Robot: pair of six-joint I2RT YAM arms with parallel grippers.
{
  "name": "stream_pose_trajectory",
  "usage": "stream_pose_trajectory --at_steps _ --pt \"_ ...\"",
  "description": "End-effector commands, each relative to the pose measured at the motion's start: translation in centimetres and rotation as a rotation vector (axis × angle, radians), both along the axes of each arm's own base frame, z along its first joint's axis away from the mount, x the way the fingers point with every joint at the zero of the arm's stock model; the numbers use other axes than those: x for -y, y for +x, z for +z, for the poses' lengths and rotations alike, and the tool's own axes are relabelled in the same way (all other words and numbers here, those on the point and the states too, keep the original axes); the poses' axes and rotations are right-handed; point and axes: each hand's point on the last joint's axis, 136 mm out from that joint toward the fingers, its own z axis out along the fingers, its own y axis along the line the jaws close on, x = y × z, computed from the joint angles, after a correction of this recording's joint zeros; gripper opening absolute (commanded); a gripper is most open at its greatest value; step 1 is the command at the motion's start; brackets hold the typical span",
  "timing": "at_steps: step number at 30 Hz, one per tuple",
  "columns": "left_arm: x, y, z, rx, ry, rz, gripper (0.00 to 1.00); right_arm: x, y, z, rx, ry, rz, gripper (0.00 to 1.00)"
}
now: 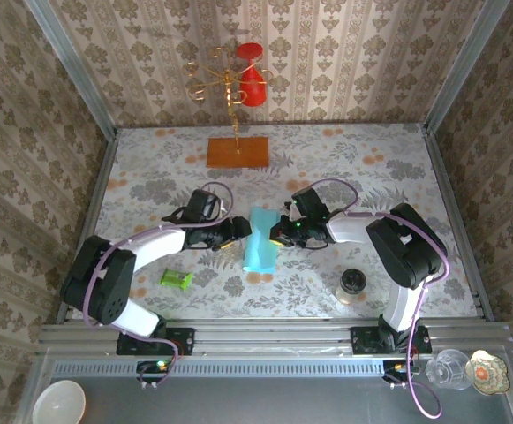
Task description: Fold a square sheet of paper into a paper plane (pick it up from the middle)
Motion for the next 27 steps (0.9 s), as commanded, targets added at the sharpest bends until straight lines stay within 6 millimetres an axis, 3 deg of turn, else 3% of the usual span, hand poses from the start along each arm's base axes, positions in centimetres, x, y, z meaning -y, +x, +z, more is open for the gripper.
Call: stream_pose_trajectory --at_steps 1,7,16,23,27 --pt "0.4 0.4 -0.1 0.022 0.065 -0.036 0.69 0.4 0.7 -0.2 0.015 -0.011 -0.033 0.01" --pt "1.0 0.4 -1.0 -0.001 0.111 -0.08 0.59 0.2 0.8 -0.2 0.012 -0.015 -0.031 0.02" --pt "2.6 0.8 -1.8 -0.041 0.121 -0.12 0.54 -0.2 0.9 -0.5 -0.006 -0.004 -0.02 0.03" --pt "2.3 0.3 -3.7 -0.102 0.202 -0.127 0.46 0.0 1.0 -0.2 -0.011 -0.003 -0.025 0.07" --pt "1.2 0.0 -4.9 -0.125 0.282 -0.116 0.41 1.5 1.3 0.6 0.009 -0.046 -0.061 0.15"
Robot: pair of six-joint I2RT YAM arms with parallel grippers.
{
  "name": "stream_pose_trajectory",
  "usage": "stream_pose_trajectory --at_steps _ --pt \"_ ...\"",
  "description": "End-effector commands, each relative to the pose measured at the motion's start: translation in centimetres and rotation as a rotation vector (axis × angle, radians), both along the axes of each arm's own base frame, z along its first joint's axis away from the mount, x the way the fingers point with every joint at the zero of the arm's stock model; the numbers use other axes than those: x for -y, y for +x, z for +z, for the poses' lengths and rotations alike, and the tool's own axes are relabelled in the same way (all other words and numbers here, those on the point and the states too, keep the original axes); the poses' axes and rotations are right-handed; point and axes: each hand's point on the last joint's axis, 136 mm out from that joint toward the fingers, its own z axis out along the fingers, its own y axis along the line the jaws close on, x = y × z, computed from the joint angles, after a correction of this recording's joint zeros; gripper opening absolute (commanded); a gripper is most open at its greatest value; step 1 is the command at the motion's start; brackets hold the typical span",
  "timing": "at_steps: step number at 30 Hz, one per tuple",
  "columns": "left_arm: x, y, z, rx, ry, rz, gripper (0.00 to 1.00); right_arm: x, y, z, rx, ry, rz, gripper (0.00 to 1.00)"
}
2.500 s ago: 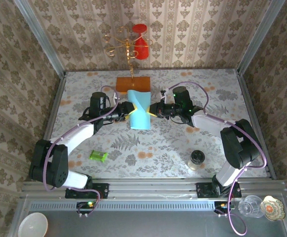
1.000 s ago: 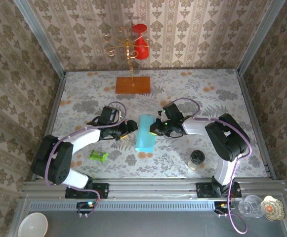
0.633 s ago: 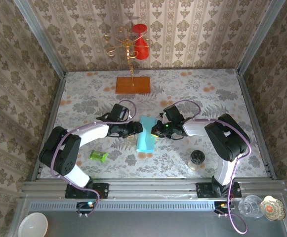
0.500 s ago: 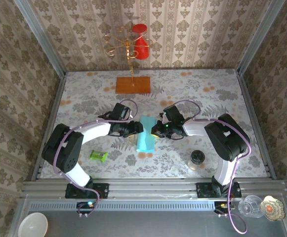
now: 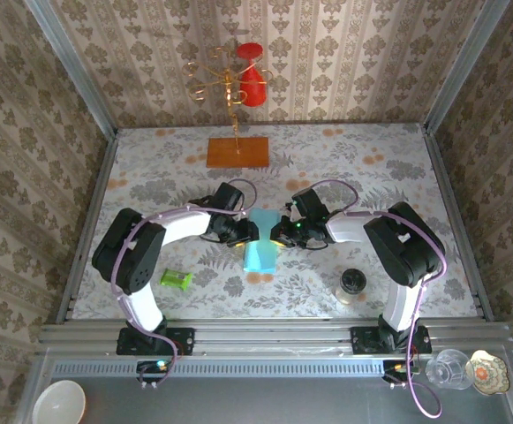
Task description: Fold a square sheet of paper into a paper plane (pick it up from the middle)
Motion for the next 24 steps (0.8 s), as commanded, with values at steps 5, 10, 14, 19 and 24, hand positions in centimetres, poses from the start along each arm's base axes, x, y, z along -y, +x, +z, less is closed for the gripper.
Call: stream_pose_trajectory --at_steps 5,10,14,19,24 --pt "-1.7 -1.3 -2.7 -0.043 0.147 -0.027 0.37 3.7 1.0 2.3 0.077 -0.144 -0.082 0.22" --pt "-2.1 -2.4 -4.2 -0.074 0.168 -0.047 0.34 5.0 0.4 2.8 0.101 -0.172 -0.122 0.23" --pt "-1.8 -2.8 -4.3 -0.068 0.163 -0.104 0.34 5.3 0.3 3.0 0.104 -0.186 -0.13 0.22" --pt "-1.6 -3.1 -4.7 -0.058 0.192 -0.161 0.37 5.7 0.6 3.4 0.113 -0.204 -0.138 0.22" --pt "-1.3 -3.3 -5.5 -0.078 0.229 -0.182 0.39 6.3 0.8 3.6 0.118 -0.203 -0.162 0.22"
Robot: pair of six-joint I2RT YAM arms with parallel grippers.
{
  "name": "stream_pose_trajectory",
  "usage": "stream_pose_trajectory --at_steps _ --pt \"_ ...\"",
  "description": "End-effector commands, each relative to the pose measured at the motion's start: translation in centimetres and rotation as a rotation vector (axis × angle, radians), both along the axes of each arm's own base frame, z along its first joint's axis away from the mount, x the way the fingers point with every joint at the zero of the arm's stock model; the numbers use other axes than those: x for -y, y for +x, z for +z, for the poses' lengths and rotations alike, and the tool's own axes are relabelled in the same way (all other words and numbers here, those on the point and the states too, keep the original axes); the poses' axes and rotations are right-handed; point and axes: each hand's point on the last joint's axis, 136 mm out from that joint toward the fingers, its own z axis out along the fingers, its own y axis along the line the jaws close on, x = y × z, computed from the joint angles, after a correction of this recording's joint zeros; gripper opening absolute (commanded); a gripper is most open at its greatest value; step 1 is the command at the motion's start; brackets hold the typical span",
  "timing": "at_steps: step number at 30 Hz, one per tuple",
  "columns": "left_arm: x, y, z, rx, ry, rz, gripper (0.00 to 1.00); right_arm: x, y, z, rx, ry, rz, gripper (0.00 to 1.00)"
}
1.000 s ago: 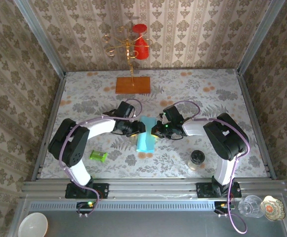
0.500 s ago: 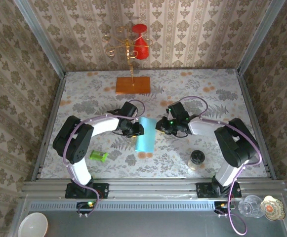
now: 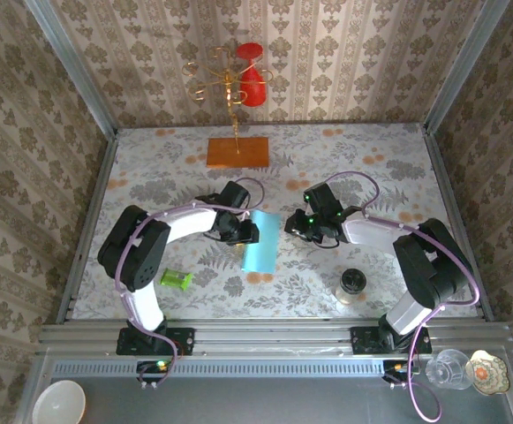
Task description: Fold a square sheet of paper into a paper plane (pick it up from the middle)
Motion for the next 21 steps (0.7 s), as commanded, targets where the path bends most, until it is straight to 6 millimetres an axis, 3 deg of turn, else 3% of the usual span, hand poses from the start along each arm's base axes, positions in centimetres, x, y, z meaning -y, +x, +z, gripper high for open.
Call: stream_pose_trajectory --at_steps 1,21 --pt "-1.2 -3.0 -4.8 -0.11 0.136 -0.071 0.39 1.1 -0.1 0.4 0.014 -0.027 -0.02 0.22" --pt "-0.7 -3.7 -6.6 -0.144 0.188 -0.098 0.42 -0.3 -0.6 -0.5 -0.01 0.031 0.033 0.22"
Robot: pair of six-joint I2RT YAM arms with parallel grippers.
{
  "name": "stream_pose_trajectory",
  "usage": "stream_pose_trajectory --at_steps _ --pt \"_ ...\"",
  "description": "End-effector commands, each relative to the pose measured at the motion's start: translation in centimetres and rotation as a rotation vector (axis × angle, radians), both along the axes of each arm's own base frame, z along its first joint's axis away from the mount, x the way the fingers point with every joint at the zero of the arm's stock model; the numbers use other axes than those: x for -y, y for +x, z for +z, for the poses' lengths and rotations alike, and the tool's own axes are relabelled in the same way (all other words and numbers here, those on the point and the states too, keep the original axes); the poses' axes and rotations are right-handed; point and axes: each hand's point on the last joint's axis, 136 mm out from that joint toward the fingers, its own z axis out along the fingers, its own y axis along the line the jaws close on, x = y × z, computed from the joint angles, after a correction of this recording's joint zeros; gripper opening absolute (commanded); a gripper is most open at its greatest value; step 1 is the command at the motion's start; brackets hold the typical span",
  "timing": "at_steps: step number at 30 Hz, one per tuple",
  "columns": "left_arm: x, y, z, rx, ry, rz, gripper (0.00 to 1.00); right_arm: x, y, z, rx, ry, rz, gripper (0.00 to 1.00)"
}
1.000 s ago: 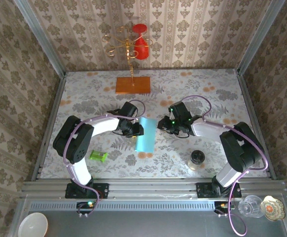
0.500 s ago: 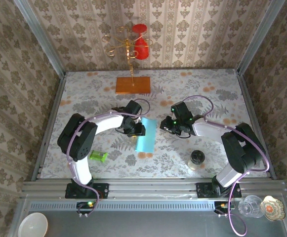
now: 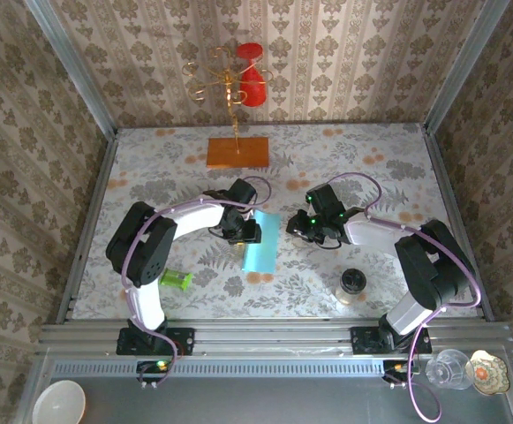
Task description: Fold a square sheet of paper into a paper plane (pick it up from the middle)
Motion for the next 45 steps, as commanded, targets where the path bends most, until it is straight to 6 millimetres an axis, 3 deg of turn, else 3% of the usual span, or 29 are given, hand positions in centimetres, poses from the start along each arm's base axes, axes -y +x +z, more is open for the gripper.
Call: stream_pose_trajectory --at_steps 1,7,21,37,45 --pt "-1.0 -3.5 -6.0 -0.122 0.099 -0.067 0.42 -0.7 -0.3 -0.3 -0.004 0.018 0.034 0.22" --pt "-1.1 -3.5 -6.3 -0.128 0.111 -0.058 0.42 -1.8 -0.5 -0.5 -0.01 0.038 0.068 0.21" --pt "-1.3 -3.9 -7.1 -0.152 0.124 -0.057 0.42 -6.4 -1.0 -1.4 -0.05 0.139 0.165 0.14" --pt "-1.3 -4.1 -7.5 -0.163 0.124 -0.055 0.42 -7.5 -0.9 -3.0 -0.083 0.172 0.199 0.12" --pt "-1.3 -4.2 -7.5 -0.166 0.119 -0.053 0.43 -5.8 -2.2 -5.9 -0.148 0.115 0.177 0.1"
